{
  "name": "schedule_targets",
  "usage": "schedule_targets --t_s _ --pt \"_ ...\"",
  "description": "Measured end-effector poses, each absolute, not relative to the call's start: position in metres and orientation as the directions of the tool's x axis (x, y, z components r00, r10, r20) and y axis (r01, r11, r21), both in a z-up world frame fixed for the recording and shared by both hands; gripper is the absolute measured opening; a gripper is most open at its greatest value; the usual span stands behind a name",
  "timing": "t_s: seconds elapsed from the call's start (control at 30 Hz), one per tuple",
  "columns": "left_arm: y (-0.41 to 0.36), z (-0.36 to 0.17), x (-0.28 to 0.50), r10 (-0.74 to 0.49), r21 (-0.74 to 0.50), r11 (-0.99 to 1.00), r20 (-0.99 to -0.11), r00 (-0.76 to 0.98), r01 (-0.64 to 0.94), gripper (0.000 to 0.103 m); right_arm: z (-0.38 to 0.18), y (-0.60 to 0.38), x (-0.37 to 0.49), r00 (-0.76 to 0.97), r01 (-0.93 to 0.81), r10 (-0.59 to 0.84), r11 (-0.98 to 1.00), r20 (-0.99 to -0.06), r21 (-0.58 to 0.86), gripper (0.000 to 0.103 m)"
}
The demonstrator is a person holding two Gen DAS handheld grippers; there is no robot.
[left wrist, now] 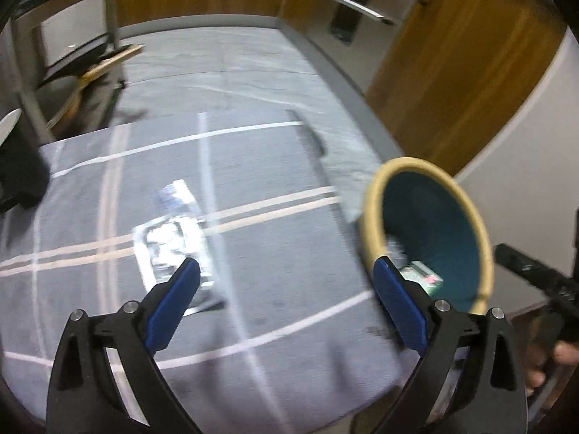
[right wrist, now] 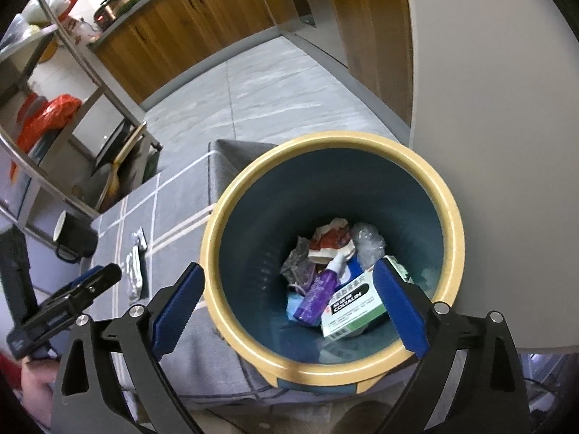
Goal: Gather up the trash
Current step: 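Move both open grippers back over the foil pack and sachet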
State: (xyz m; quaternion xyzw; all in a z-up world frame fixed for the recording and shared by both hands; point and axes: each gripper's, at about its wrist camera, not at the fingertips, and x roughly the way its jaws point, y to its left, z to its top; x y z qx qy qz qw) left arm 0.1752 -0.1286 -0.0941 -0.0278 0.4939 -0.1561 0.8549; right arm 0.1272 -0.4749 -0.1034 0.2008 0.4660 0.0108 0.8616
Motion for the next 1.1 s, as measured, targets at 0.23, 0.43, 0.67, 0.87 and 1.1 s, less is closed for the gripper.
schedule_targets --t_s 0.23,0.43,0.67,0.87,1.1 --pt "-0.086 -0.118 0.173 -0.176 -0.113 0.980 -0.873 0.456 0.162 0.096 -0.096 -0.458 0.128 0.568 0.137 0.228 0.921 -0.791 0.364 0.095" --pt "-0.074 -0.140 0.182 -0.150 -0.105 0.986 -0.893 0.424 0.128 0.096 -0.092 -0.441 0.132 0.560 0.105 0.249 0.925 -0.790 0.366 0.096" --pt "-0.068 -0.157 0.202 -0.145 -0.127 0.989 -0.900 0.412 0.070 0.096 -0.091 -0.421 0.138 0.548 0.072 0.268 0.929 -0.792 0.364 0.096" --pt "-0.064 -0.171 0.211 -0.140 -0.134 0.990 -0.904 0.405 0.042 0.088 -0.093 -0.402 0.146 0.535 0.047 0.285 0.930 -0.796 0.364 0.096" --pt "-0.056 -0.169 0.203 -0.102 -0.091 0.995 -0.900 0.424 0.048 0.061 -0.091 -0.368 0.161 0.527 -0.012 0.310 0.934 -0.792 0.357 0.096"
